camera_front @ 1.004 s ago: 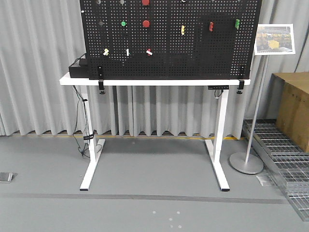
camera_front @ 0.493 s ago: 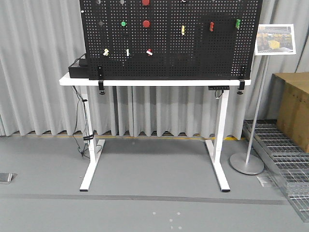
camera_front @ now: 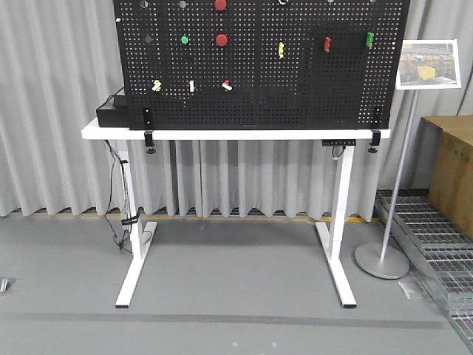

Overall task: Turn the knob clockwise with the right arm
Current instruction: 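Drive the base forward up to the black pegboard table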

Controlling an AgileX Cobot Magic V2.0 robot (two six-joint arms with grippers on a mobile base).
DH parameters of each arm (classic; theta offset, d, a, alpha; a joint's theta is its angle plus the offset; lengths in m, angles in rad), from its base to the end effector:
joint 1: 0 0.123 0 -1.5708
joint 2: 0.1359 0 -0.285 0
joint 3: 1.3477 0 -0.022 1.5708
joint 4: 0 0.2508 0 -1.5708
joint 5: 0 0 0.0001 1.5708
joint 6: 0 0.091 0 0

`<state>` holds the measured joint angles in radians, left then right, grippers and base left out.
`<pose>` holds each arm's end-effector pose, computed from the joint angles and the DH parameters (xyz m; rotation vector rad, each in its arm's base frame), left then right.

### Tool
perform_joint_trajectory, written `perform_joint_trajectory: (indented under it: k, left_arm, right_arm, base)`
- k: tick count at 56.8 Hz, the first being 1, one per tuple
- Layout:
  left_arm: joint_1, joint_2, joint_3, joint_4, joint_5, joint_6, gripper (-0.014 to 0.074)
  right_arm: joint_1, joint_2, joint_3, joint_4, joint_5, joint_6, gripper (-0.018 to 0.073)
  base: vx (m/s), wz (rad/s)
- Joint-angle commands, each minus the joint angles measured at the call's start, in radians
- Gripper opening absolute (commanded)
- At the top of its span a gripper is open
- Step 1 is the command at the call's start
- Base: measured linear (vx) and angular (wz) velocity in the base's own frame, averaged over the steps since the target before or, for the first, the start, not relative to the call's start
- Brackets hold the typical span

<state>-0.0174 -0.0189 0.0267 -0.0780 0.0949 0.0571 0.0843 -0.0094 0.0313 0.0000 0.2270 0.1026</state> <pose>0.0562 -0.0017 0.1966 0.0033 1.5861 -0.0355 0.0557 0.0047 0.1825 0.0159 1.7344 0.1376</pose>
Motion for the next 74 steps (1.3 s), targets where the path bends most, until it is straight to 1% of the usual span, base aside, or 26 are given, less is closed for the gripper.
perform_joint_trajectory:
  k: [1, 74]
  left_arm:
    - [-0.006, -0.010, 0.011, -0.004, -0.085, -0.005, -0.0006]
    - [-0.006, -0.010, 0.011, -0.004, -0.085, -0.005, -0.0006]
  right_arm:
    - [-0.007, -0.013, 0.005, -0.006, -0.082, -0.007, -0.0008]
    - [-0.007, -0.013, 0.005, -0.006, -0.082, -0.007, -0.0008]
  base:
    - [0.27, -0.01]
    - [0.35, 0.00]
